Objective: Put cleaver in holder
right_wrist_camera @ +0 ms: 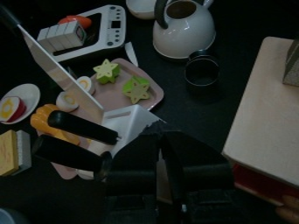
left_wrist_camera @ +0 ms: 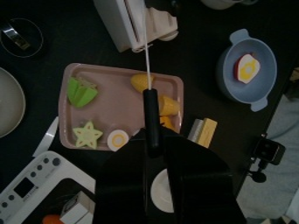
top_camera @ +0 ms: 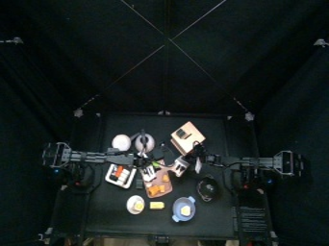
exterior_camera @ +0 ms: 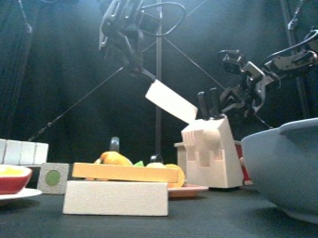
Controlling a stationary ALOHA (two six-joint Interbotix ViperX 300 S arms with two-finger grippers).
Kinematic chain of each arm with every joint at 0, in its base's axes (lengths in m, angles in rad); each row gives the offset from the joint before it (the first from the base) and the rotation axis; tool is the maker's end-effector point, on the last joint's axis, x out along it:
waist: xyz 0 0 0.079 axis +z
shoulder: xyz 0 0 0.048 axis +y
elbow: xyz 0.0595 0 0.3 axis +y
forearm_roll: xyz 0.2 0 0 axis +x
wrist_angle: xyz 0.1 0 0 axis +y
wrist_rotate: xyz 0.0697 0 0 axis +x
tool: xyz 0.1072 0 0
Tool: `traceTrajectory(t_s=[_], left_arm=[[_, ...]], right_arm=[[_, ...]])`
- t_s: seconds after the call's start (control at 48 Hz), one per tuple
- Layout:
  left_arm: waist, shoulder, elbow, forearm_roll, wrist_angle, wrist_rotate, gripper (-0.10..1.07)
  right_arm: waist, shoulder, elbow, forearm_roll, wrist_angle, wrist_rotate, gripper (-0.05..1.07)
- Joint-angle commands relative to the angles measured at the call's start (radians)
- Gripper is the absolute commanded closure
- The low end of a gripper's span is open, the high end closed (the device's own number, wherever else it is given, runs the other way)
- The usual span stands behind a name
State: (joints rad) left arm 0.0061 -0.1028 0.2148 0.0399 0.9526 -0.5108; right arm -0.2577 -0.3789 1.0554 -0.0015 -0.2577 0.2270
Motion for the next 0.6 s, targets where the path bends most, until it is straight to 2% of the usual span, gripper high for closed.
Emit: traceTrajectory(t_s=[0.0,0.583], left_arm=[[0.009,-0.021,-0.026,0.003,0.0,0.002,0.59],[0.015,-0.041,-0.017,0.0,0.0,0.003,0.59]], right_arm=[[0.002,-0.009,-0.023,0.002,-0.009,-0.002,0.64],[0.003,-0.009,-0.023,0.0,-0.009,-0.002,0.64]])
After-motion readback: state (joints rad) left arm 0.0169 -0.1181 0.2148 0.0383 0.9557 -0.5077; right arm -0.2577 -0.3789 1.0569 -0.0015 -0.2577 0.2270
